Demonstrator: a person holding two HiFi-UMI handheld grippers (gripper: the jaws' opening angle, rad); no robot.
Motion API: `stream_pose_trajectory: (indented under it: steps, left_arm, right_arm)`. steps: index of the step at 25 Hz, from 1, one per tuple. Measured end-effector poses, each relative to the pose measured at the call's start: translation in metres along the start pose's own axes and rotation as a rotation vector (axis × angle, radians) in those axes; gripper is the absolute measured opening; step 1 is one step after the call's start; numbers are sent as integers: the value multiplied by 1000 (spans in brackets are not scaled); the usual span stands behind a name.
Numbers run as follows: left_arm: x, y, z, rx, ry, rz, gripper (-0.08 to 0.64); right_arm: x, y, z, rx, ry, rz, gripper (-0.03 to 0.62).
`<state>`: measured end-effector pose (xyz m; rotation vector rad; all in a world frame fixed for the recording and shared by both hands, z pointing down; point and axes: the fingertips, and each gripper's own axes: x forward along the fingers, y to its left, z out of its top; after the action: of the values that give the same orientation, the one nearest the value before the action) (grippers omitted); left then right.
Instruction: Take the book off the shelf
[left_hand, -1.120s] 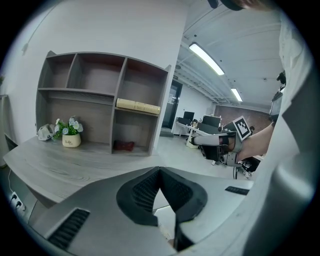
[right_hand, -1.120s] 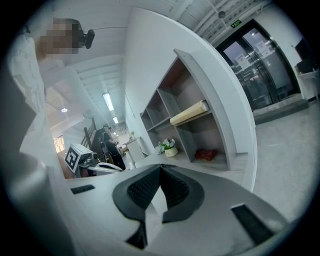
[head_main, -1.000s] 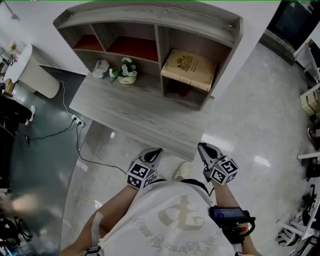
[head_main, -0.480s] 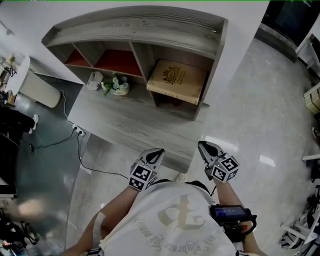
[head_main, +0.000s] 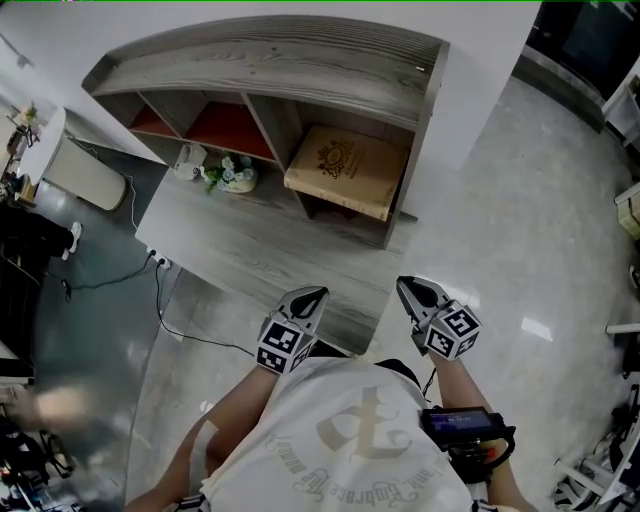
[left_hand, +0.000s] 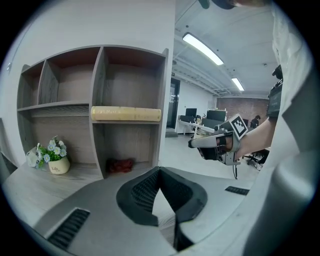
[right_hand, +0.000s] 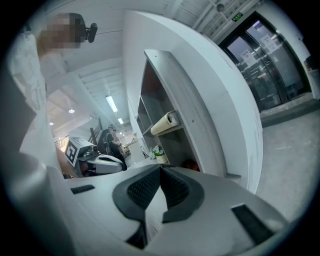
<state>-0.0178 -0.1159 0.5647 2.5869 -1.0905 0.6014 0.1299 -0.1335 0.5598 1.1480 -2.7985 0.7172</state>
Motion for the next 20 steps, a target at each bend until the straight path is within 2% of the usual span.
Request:
stream_pose_trajectory:
  steps: [10, 16, 20]
  left_arm:
    - [5, 31, 35, 54, -22, -20, 14]
    - [11, 50, 55, 195, -28, -36, 14]
    - [13, 61, 62, 297, -10, -17, 15]
  right_arm:
    - [9, -1, 20, -1, -47, -59, 5]
    - [15, 6, 26, 1, -68, -105, 5]
    - [14, 10, 33, 1, -91, -135, 4]
